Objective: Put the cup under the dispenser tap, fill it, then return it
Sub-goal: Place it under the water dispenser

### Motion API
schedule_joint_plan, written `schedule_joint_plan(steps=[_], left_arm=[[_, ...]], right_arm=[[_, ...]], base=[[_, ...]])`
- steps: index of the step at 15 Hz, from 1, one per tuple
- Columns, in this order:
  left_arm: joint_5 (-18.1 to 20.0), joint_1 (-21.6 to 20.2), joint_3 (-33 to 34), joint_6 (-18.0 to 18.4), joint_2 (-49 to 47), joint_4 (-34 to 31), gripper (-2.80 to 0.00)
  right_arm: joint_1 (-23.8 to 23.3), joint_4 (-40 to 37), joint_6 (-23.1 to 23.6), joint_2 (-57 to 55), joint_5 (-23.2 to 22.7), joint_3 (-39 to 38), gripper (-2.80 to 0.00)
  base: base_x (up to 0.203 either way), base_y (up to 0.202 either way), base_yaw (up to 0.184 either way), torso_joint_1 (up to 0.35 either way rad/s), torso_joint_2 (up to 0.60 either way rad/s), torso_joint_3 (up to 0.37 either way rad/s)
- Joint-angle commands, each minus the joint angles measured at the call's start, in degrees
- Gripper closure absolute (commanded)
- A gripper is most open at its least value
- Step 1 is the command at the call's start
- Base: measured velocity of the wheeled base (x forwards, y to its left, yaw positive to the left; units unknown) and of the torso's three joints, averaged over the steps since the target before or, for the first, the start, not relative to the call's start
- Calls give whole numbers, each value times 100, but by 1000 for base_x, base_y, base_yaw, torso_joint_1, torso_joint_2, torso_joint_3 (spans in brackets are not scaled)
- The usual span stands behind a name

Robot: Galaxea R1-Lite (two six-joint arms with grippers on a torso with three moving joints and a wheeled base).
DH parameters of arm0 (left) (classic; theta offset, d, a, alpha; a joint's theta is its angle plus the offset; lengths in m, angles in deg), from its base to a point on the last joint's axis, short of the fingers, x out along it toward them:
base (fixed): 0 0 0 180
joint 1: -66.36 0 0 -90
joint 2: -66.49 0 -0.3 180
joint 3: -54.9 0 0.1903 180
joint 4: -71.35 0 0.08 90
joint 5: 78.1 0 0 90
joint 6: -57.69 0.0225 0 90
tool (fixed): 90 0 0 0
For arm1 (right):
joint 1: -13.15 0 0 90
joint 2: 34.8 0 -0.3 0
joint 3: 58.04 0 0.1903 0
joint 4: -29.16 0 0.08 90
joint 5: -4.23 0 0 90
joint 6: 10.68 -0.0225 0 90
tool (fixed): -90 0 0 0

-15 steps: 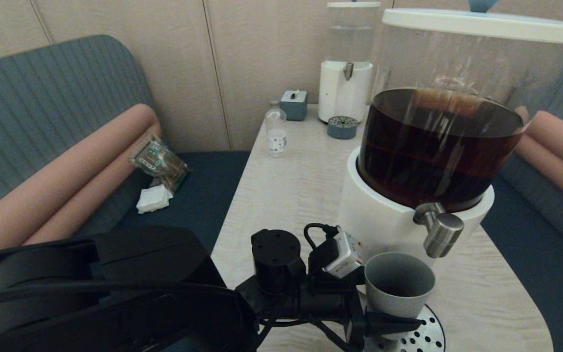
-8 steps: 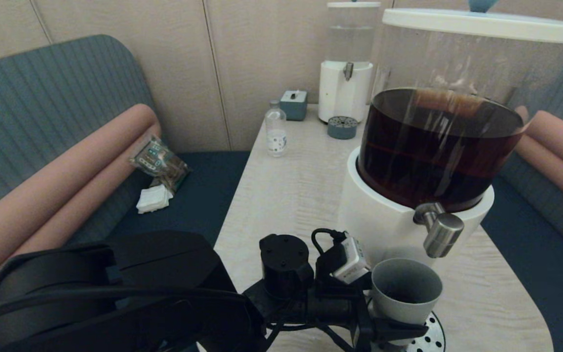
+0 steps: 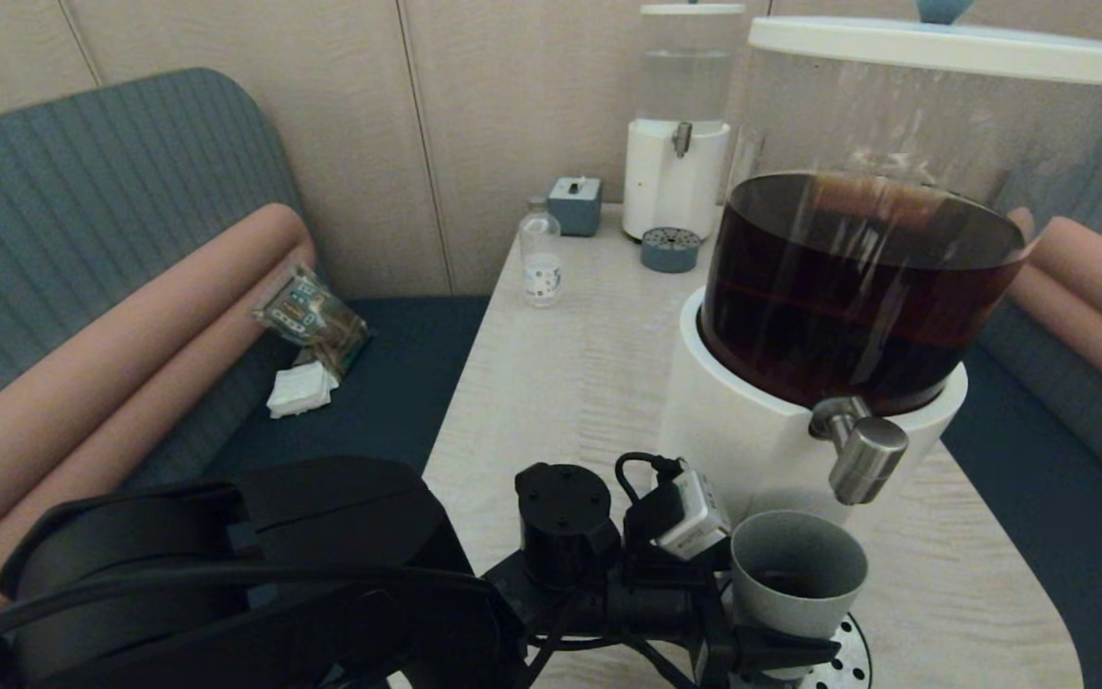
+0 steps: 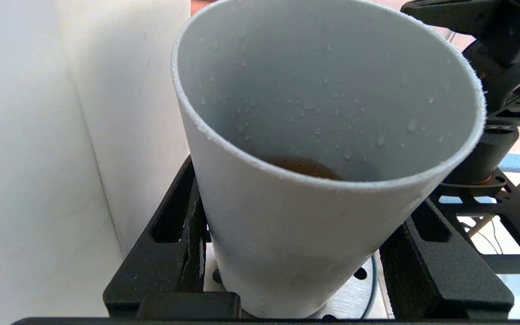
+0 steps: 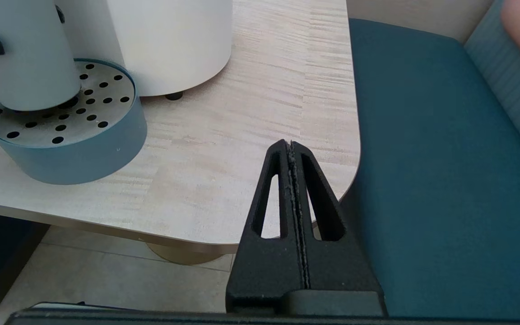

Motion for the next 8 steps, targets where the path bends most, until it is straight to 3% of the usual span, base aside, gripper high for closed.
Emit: schedule_joint_plan(steps=[1,8], left_arm=[[27,-1,-41,-3,-54,45,0],[27,-10,-169,-3,-178,45,0]], right_arm=[[0,-2,6,29,-3,-1,0],[2,-2,6,29,-3,-5,0]], base=[[0,0,0,0,0,0],[0,0,0,0,0,0]])
